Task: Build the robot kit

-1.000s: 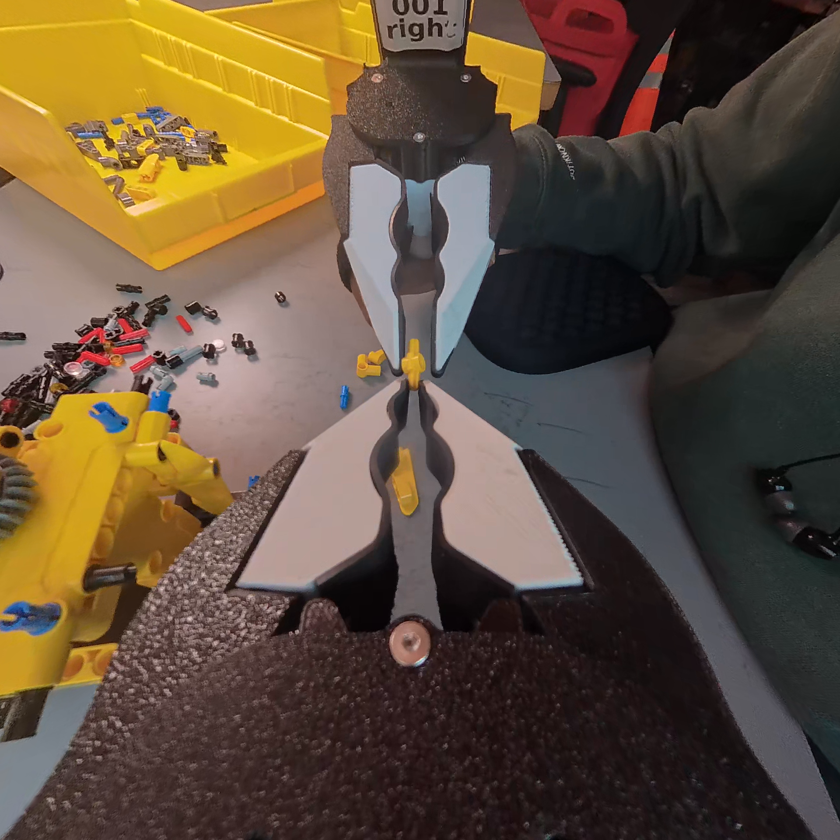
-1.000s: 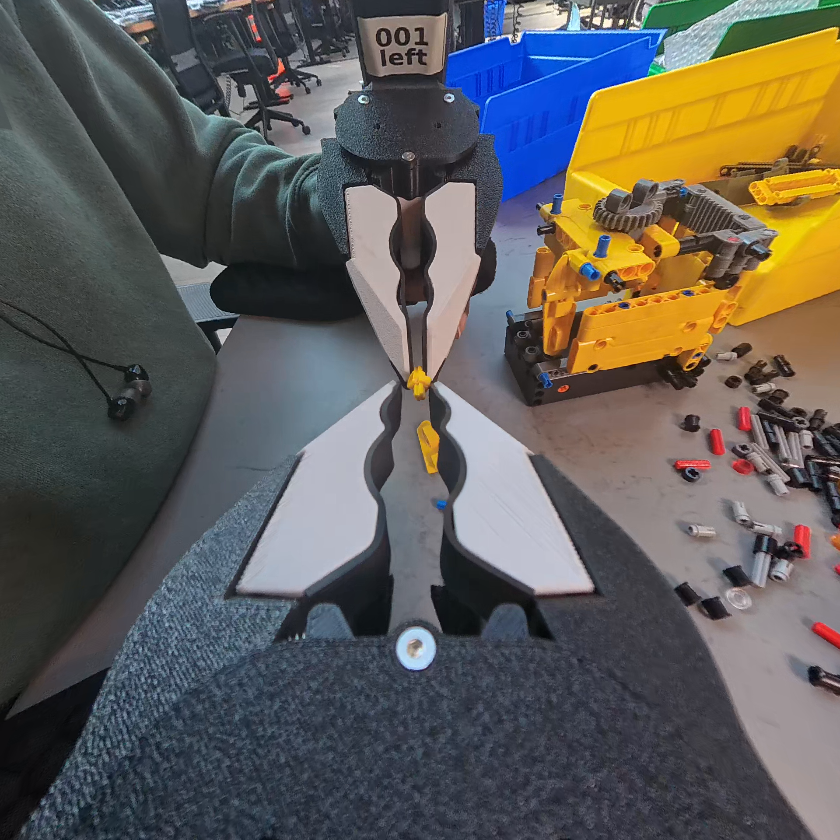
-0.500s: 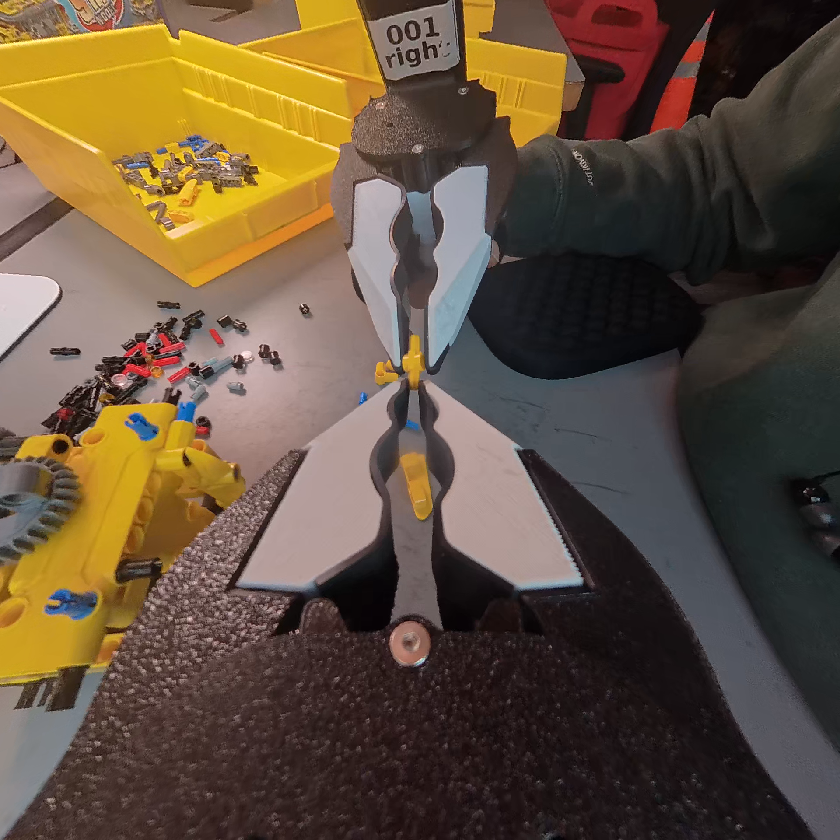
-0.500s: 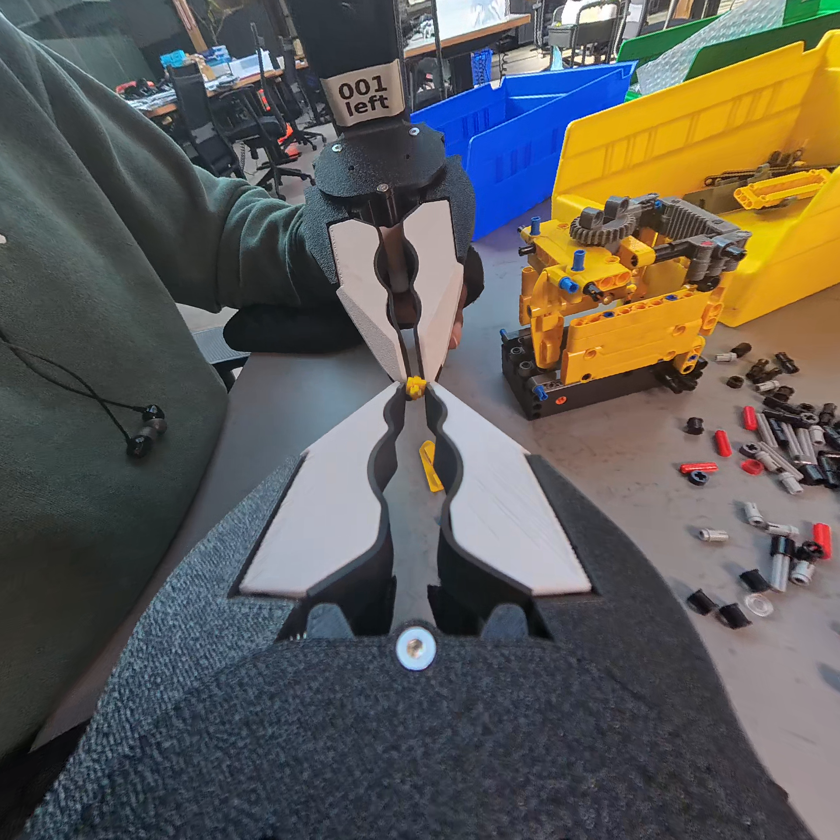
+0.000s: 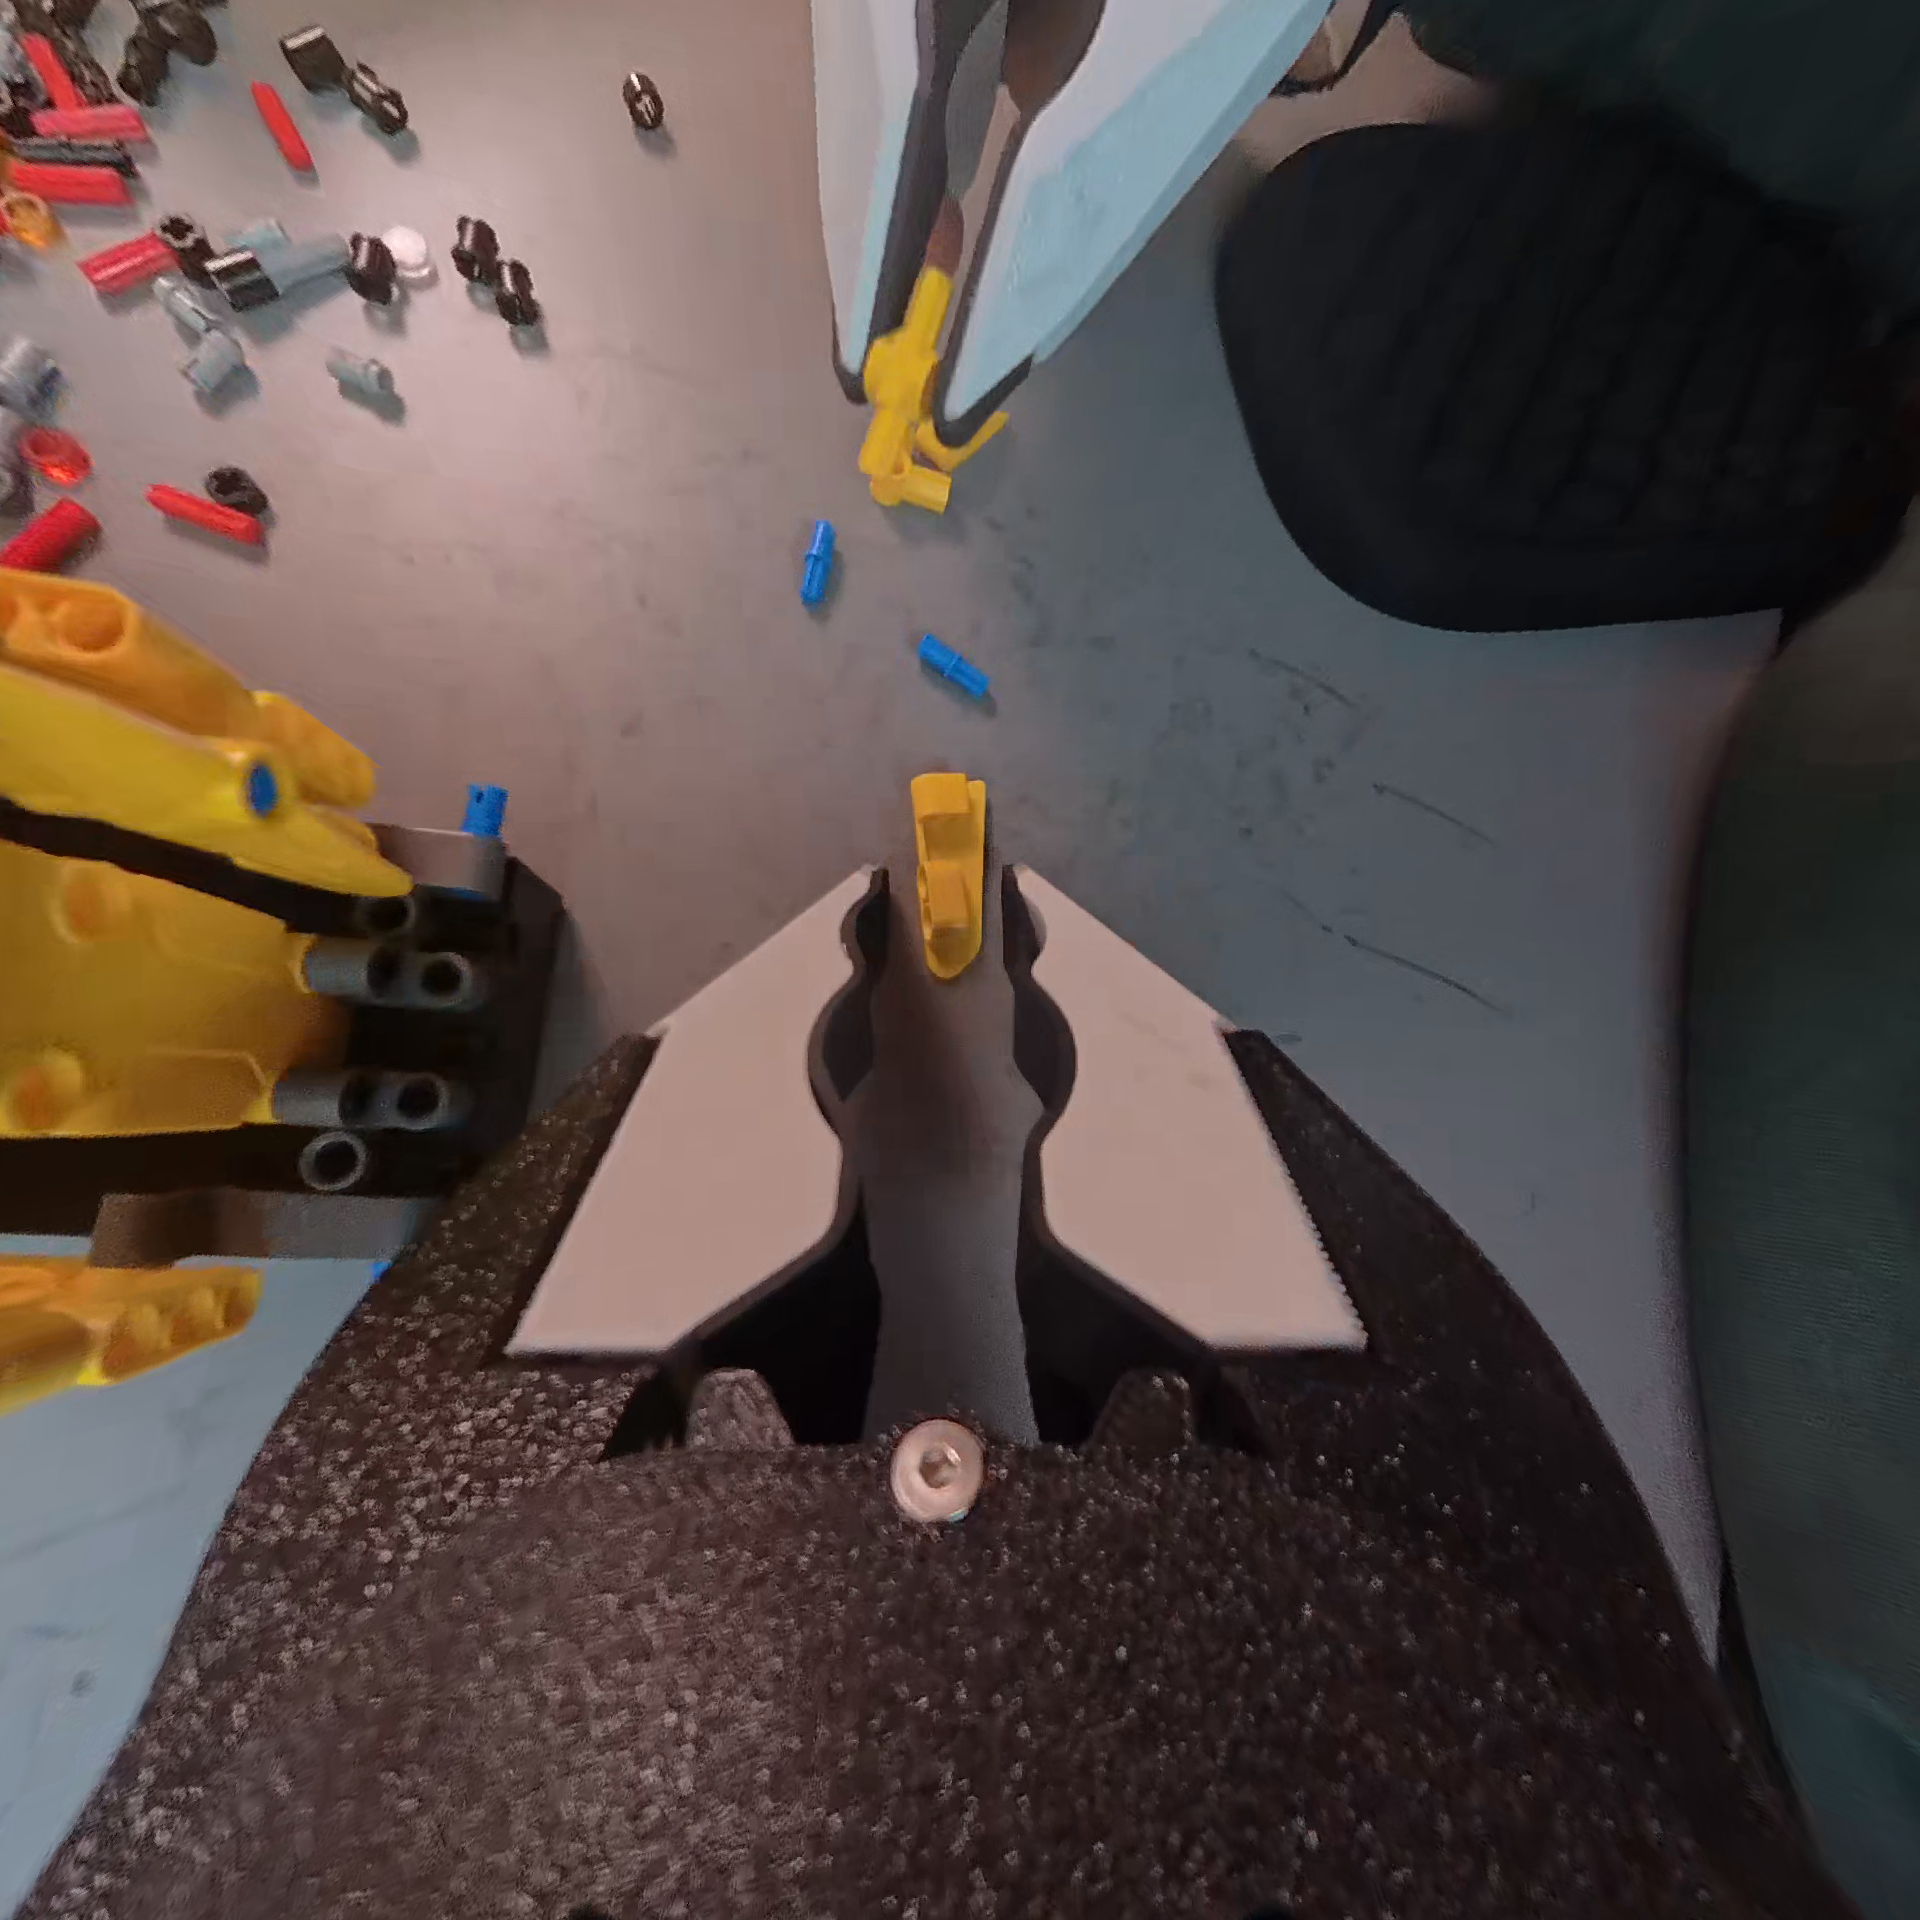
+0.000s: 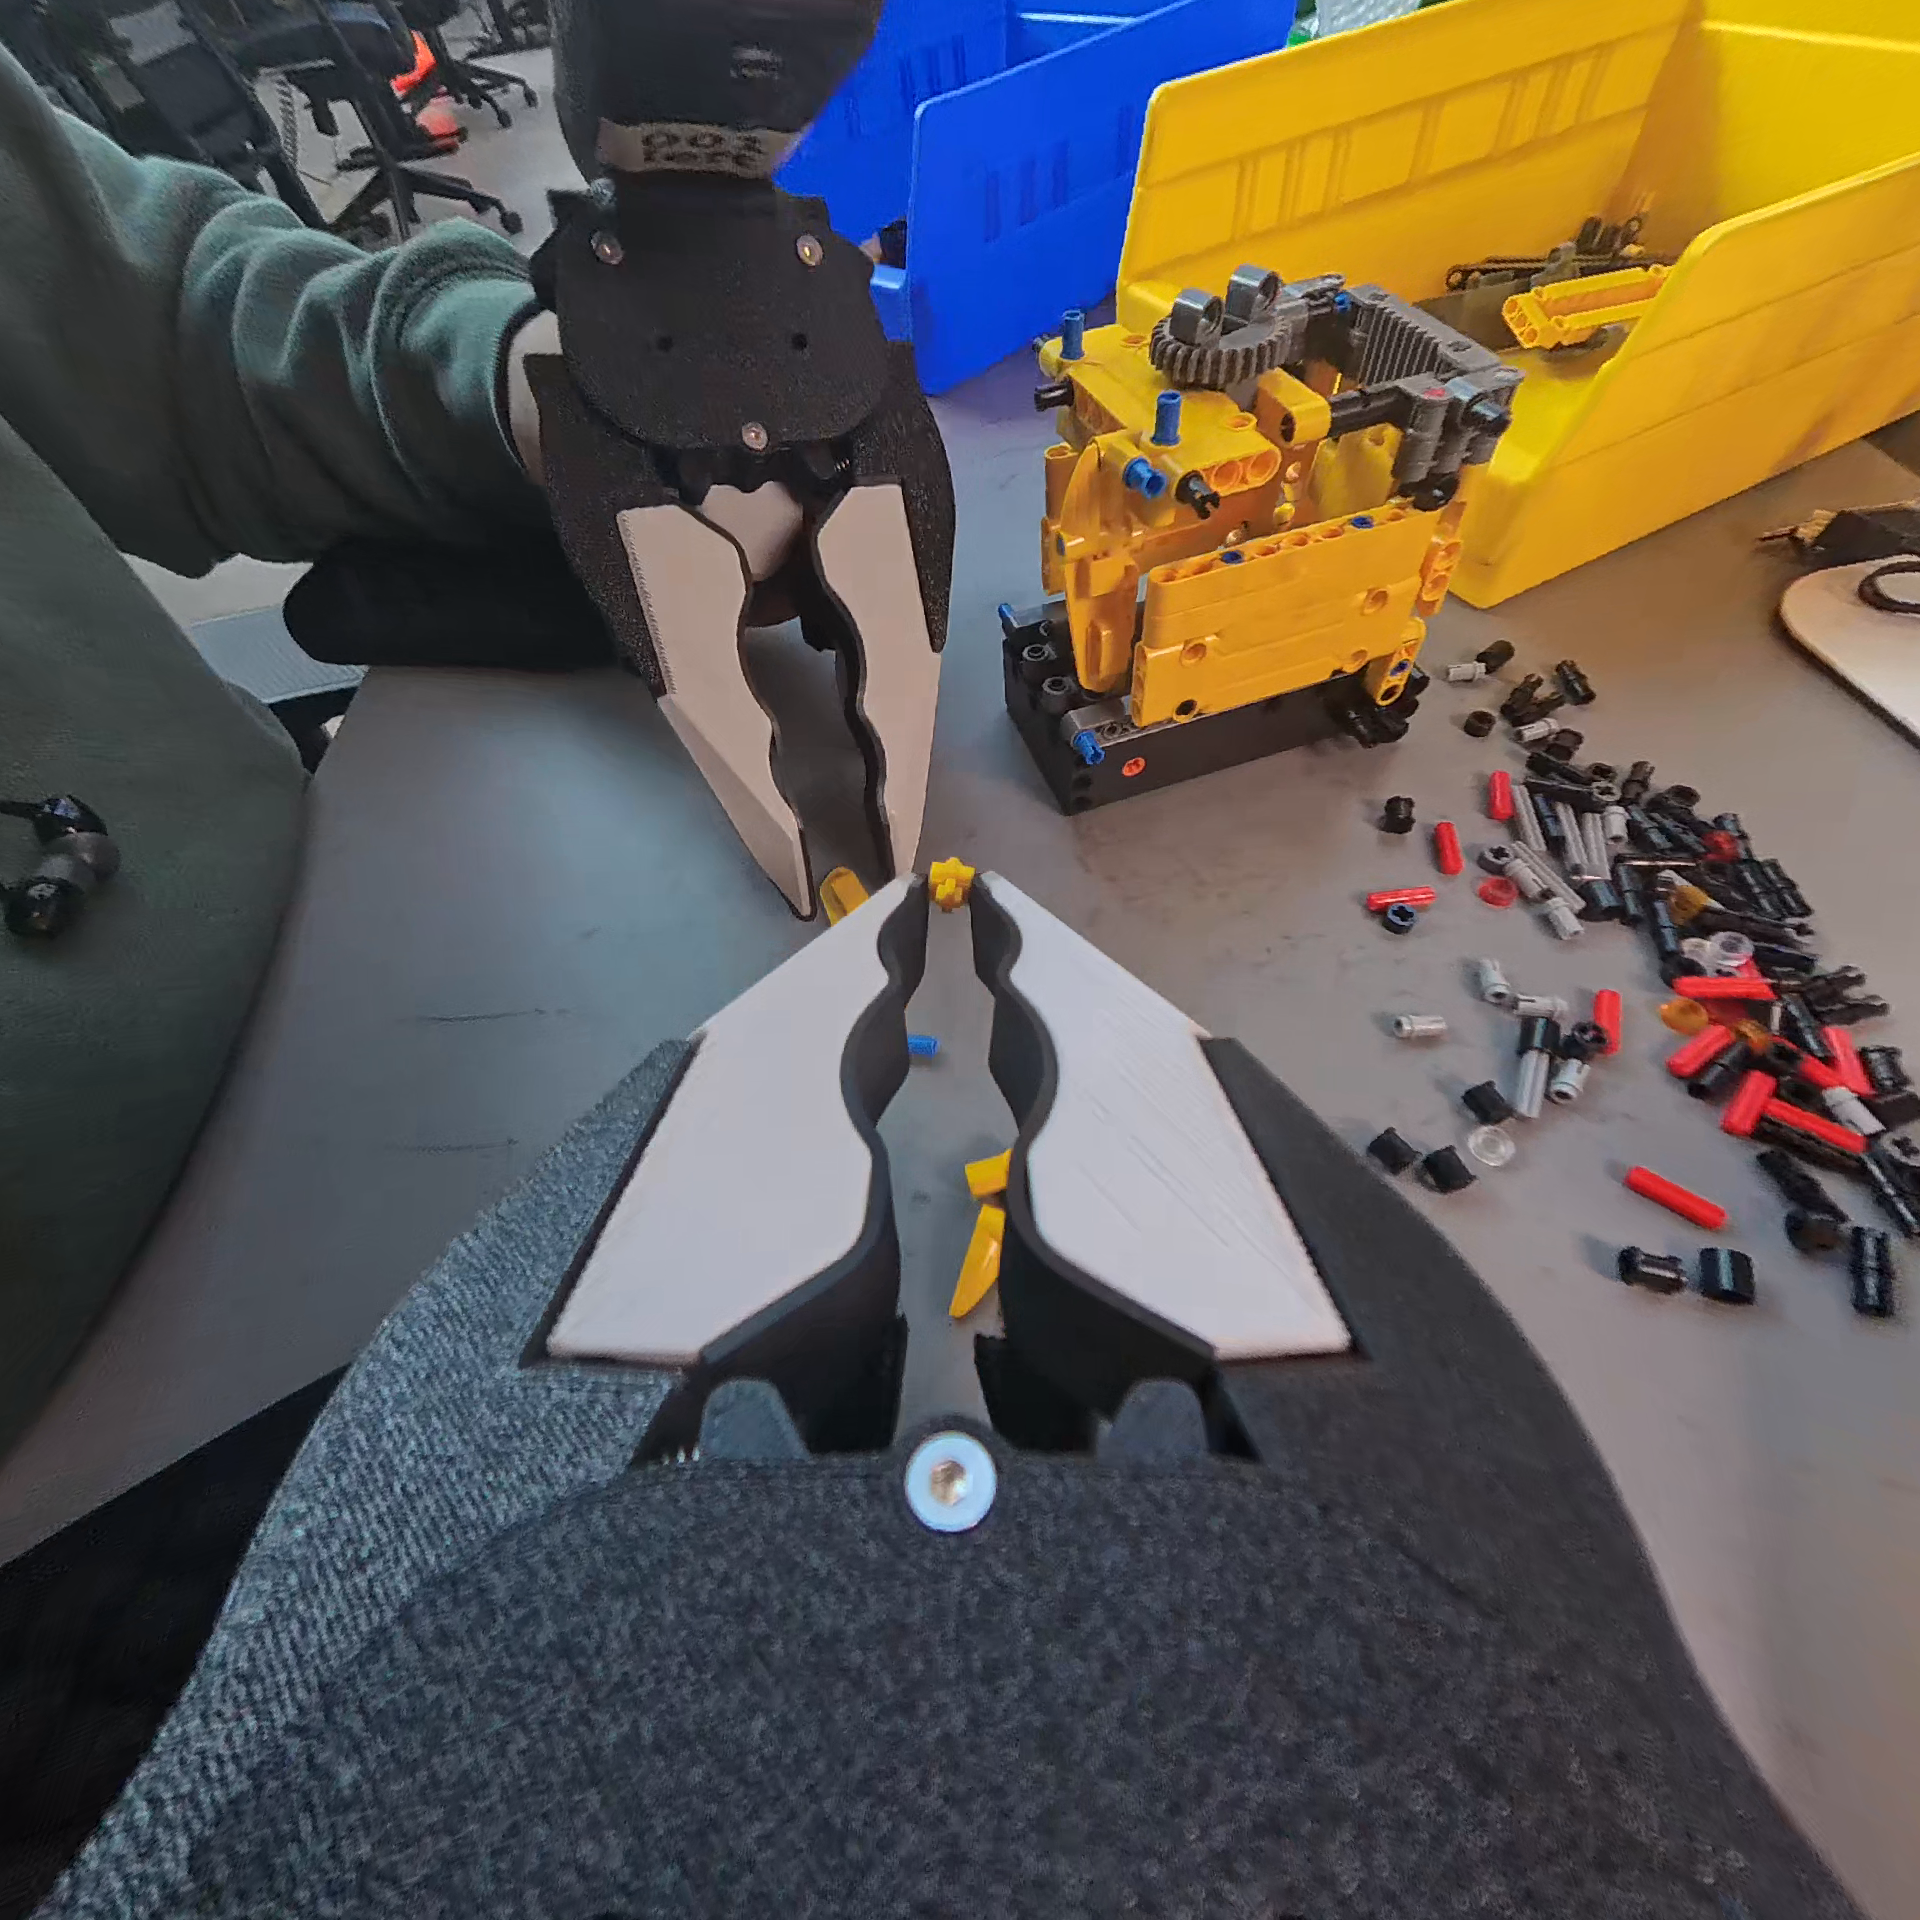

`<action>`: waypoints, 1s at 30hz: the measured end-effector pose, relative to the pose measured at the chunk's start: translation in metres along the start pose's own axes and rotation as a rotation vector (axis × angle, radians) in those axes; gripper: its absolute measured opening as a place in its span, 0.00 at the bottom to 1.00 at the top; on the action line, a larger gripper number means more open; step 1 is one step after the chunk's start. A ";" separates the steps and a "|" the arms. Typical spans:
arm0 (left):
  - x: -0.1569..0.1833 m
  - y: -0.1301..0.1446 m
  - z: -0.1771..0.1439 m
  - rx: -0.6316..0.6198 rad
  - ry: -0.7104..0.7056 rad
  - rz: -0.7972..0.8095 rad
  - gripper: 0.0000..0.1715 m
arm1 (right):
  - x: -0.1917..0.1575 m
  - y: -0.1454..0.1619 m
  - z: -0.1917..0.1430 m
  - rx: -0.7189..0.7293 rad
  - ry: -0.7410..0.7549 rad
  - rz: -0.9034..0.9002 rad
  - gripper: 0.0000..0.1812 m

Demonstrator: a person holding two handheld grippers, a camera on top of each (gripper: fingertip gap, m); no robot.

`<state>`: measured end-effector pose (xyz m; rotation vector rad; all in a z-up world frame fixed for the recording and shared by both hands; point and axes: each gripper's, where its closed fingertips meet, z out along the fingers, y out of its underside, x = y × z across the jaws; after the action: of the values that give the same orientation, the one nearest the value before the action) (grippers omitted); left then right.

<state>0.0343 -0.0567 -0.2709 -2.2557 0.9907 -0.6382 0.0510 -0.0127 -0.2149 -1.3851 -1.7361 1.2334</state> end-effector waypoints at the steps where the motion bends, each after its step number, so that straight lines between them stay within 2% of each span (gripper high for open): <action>1: -0.001 0.002 0.001 -0.021 -0.034 0.027 0.11 | -0.002 0.002 0.001 -0.008 -0.002 -0.005 0.04; 6: -0.003 0.002 0.002 -0.067 -0.164 0.205 0.06 | -0.017 0.009 0.004 -0.033 -0.038 -0.042 0.04; 14: -0.002 -0.004 -0.006 -0.007 -0.451 0.617 0.06 | -0.028 0.029 0.010 -0.146 -0.045 -0.044 0.04; 17: 0.002 -0.022 -0.020 0.098 -0.557 0.705 0.06 | -0.031 0.021 0.008 -0.103 -0.054 -0.035 0.04; 21: 0.005 -0.045 -0.038 0.208 -0.661 0.760 0.06 | -0.027 -0.006 -0.001 0.054 -0.058 0.037 0.04; 25: 0.004 -0.056 -0.049 0.238 -0.762 0.833 0.05 | -0.023 -0.031 -0.013 0.203 -0.060 0.108 0.04; 30: 0.005 -0.062 -0.055 0.251 -0.832 0.876 0.05 | -0.026 -0.036 -0.012 0.228 -0.062 0.099 0.04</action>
<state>0.0338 -0.0442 -0.1888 -1.3939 1.1871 0.4940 0.0542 -0.0350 -0.1751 -1.3224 -1.5278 1.4919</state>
